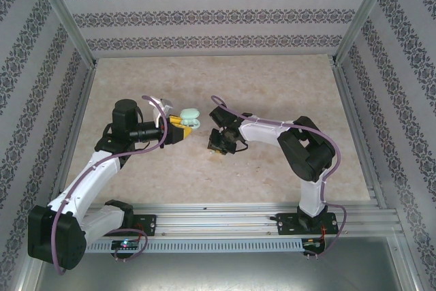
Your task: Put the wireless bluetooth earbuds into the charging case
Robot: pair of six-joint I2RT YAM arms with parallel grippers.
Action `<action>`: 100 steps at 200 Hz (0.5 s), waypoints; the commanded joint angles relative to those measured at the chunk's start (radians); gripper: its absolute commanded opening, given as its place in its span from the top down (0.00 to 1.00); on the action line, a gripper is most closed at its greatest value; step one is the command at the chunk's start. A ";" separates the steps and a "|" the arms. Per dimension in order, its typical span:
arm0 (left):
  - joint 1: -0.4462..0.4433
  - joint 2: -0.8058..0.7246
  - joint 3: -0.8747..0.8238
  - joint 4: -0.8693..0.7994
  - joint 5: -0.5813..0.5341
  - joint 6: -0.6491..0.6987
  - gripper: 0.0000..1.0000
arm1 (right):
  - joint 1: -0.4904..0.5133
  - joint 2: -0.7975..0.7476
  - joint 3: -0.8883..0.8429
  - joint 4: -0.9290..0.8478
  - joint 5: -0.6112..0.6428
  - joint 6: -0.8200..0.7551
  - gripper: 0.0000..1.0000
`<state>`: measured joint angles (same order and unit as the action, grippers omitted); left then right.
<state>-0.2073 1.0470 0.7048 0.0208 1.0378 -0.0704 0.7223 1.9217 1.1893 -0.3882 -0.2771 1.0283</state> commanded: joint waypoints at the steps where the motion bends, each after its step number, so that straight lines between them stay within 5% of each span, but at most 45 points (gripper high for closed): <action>1: 0.014 -0.019 0.026 -0.009 0.008 0.026 0.80 | -0.002 -0.014 0.010 -0.014 -0.008 -0.031 0.81; 100: 0.010 0.035 -0.042 0.309 0.045 -0.071 0.83 | -0.036 -0.416 -0.028 -0.179 0.188 -0.127 0.82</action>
<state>-0.2073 1.0607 0.6804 0.1696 1.0466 -0.1112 0.6952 1.6112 1.1851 -0.4885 -0.1841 0.9413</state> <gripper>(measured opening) 0.332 0.188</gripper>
